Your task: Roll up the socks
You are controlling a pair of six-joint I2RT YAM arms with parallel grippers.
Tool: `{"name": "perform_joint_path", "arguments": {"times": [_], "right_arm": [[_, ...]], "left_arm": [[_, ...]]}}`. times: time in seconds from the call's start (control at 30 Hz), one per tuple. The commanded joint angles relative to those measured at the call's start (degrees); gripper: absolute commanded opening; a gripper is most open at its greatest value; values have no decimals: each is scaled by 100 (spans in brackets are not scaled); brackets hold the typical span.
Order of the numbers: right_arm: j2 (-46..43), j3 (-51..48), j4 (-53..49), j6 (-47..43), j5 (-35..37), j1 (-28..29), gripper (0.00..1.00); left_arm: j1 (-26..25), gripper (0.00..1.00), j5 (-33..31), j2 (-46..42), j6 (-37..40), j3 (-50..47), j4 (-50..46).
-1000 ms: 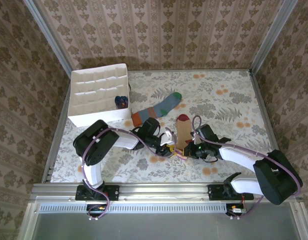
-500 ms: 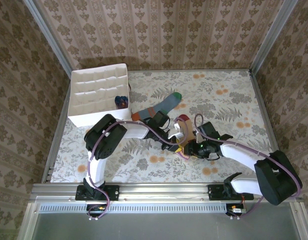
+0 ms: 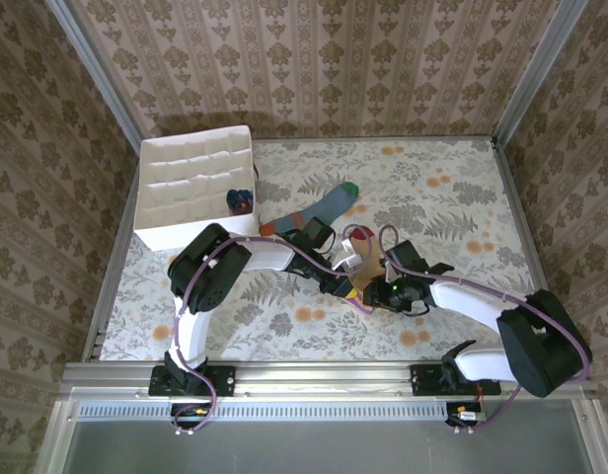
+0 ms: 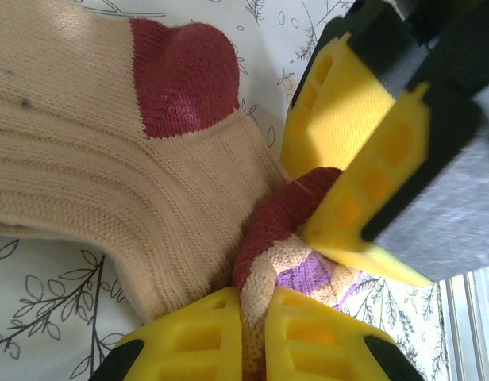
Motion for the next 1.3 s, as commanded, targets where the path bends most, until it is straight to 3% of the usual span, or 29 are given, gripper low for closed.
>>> {"name": "perform_joint_path", "arguments": {"times": [0.0,0.1,0.2,0.57,0.73,0.93,1.27], "right_arm": [[338,129,-89,1,366,110,22],[664,145,-149,-65,445,115,9],[829,244,-326,-212,479,112,5],[1497,497,-643,-550,193,112,3],[1581,568,-799,-664,188,112,3],[1680,661,-924,-764,156,103,3],[1796,828,-1103,-965,32,103,3]], "left_arm": [[-9,2,-549,-43,-16,-354,-221],[8,10,-676,-325,296,-537,-149],[28,16,-769,-706,761,-768,-39],[18,27,-1251,-2071,2862,-1684,783],[-400,29,-2146,-2364,3937,-1947,1009],[-722,30,-2776,-2506,4489,-2263,1574],[-886,29,-3102,-1883,5009,-1929,1161]]}}
